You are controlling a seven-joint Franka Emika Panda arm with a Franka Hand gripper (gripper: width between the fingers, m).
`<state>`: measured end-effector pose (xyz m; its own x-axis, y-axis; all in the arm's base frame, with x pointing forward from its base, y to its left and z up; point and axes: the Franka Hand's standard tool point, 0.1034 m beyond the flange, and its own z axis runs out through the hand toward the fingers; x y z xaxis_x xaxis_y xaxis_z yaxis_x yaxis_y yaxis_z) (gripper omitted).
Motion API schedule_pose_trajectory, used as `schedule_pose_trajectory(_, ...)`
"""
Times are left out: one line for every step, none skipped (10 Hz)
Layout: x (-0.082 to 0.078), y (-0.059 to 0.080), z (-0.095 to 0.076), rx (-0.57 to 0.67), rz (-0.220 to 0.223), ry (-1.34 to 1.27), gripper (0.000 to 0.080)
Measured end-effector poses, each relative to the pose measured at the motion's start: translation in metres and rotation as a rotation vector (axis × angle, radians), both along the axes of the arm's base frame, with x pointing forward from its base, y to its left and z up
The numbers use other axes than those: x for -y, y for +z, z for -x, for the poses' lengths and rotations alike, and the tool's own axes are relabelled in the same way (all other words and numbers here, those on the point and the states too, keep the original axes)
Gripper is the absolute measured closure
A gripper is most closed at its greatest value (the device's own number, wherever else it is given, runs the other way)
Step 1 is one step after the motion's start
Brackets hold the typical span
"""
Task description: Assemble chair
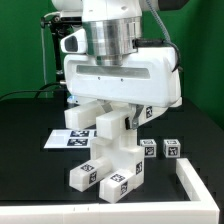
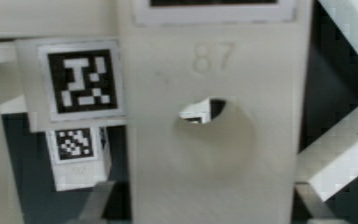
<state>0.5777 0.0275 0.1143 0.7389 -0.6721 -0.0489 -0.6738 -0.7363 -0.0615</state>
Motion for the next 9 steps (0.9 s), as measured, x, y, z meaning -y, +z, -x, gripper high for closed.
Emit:
schedule_pose_trajectory(0.000, -0.002, -0.001, 0.000, 0.003, 0.001, 0.0515)
schedule_pose_trajectory(0.001, -0.004, -0.001, 0.004, 0.007, 0.000, 0.0515)
schedule_pose_trajectory(0.001, -0.005, -0.001, 0.004, 0.007, 0.000, 0.0515)
schedule_pose_trajectory(0.001, -0.004, -0.001, 0.004, 0.007, 0.000, 0.0515)
schedule_pose_trajectory(0.000, -0.002, -0.001, 0.005, 0.005, 0.001, 0.0515)
schedule_pose_trajectory(-0.001, 0.003, -0.002, 0.008, 0.000, 0.002, 0.0515)
schedule_pose_trajectory(-0.002, 0.009, -0.003, 0.014, -0.005, 0.002, 0.0515)
schedule_pose_trajectory(-0.004, 0.012, -0.003, 0.019, -0.007, -0.002, 0.0515)
schedule_pose_trajectory(-0.008, 0.010, -0.001, 0.017, -0.005, 0.003, 0.0515)
